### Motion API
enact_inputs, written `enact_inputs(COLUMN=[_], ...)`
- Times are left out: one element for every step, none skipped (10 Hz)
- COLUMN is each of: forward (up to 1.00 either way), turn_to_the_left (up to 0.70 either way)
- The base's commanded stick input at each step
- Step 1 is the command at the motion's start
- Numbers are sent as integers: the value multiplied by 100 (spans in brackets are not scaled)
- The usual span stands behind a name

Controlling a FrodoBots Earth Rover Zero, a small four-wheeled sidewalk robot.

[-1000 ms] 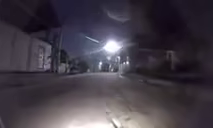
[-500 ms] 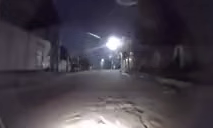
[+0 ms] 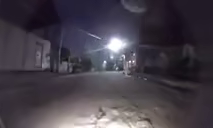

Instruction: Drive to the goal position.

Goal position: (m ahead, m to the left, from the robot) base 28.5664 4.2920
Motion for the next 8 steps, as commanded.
enact_inputs(forward=[100, 100, 100, 100, 100, 100, 100, 100], turn_to_the_left=[0, 0, 0, 0, 0, 0, 0, 0])
